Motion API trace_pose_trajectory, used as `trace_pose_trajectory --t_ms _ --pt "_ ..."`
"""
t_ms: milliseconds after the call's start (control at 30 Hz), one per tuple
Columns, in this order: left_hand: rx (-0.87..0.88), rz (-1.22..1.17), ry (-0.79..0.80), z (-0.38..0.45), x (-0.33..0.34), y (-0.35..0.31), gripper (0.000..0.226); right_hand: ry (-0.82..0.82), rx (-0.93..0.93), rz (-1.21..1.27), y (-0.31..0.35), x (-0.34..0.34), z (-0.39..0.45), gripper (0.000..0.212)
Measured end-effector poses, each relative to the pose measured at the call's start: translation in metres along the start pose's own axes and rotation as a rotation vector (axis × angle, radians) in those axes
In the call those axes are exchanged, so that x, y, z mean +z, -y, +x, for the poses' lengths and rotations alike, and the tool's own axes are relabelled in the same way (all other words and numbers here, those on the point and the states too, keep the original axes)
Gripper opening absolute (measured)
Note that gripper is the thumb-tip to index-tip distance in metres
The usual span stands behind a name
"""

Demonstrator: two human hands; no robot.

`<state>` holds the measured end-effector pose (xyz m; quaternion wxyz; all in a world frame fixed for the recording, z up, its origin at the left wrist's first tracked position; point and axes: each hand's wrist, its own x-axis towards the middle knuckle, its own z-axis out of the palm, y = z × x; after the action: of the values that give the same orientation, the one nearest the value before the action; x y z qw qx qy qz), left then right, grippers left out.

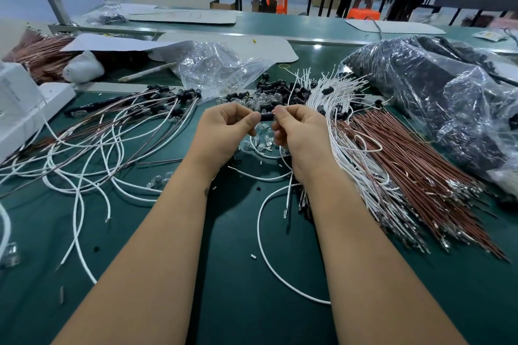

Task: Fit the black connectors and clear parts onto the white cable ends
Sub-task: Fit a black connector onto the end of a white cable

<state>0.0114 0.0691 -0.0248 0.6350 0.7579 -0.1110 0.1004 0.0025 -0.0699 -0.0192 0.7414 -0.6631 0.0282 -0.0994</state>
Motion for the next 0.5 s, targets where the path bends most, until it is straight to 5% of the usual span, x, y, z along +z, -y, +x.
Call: trace_pose_trajectory --t_ms 500 --pt "0.032 -0.077 -0.029 -0.0003 0.0043 0.0024 0.009 0.043 -0.027 0.118 0.0001 0.0049 -0.0053 0.019"
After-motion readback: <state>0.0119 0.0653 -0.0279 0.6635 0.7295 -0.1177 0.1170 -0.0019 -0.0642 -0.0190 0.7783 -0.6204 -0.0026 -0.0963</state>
